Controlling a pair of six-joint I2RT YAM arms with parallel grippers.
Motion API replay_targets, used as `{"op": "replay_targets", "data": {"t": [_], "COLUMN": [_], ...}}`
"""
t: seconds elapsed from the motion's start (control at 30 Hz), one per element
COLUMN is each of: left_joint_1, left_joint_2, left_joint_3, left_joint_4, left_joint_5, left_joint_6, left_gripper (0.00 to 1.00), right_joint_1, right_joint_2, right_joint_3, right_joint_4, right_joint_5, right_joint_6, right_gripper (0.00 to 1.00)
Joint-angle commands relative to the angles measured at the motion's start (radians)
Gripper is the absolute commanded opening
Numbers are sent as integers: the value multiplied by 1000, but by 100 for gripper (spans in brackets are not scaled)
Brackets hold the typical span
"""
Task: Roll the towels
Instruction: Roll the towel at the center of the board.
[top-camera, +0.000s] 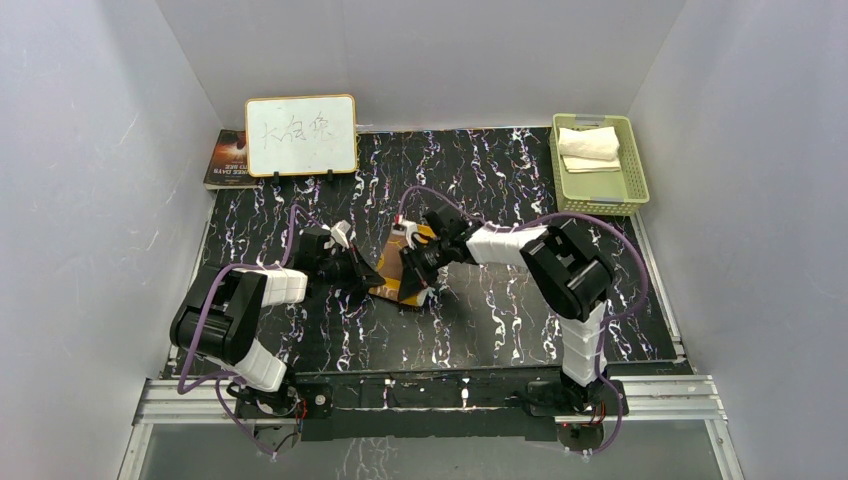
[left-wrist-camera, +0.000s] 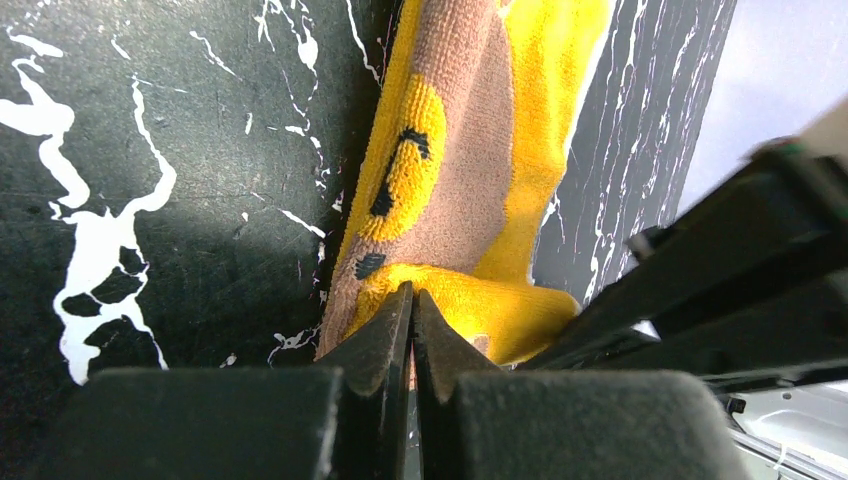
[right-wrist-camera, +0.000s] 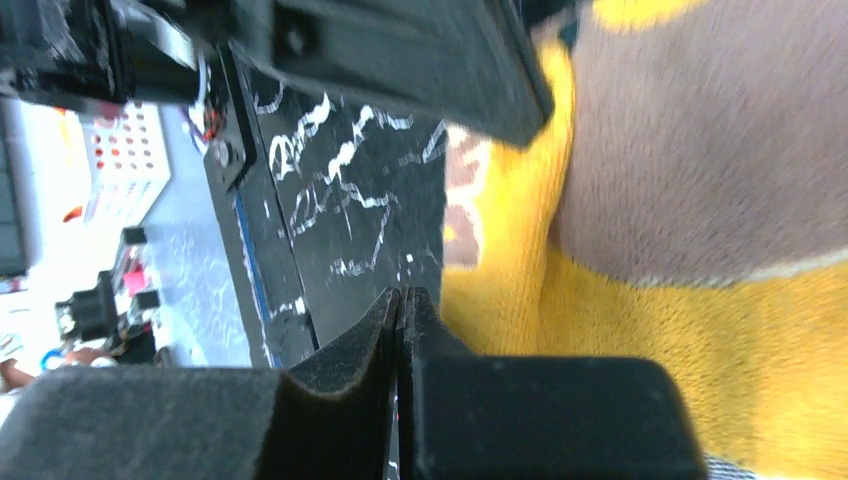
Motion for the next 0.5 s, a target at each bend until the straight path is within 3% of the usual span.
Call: {"op": "replay_targets", "data": {"t": [0.0, 0.17, 0.33, 0.47], "left_joint_1": [-2, -3, -3, -3], "left_joint_2": [15, 15, 7, 4], "left_joint_3": [-18, -11, -12, -9], "left_joint_4": [-89, -111, -128, -135], "left_joint_5": [-113, -115, -122, -122], "left_joint_6": [54, 70, 83, 87], "left_gripper": [0, 0, 0, 0], "right_joint_1": [-9, -14, -14, 18], "right_joint_2": [46, 110, 57, -42], "right_joint_3": [-57, -73, -29, 39], "right_joint_4": [90, 104, 35, -92], "right_joint_5": [-104, -96, -53, 116], "right_joint_6": [13, 18, -20, -97], "right_gripper": [0, 0, 0, 0]}}
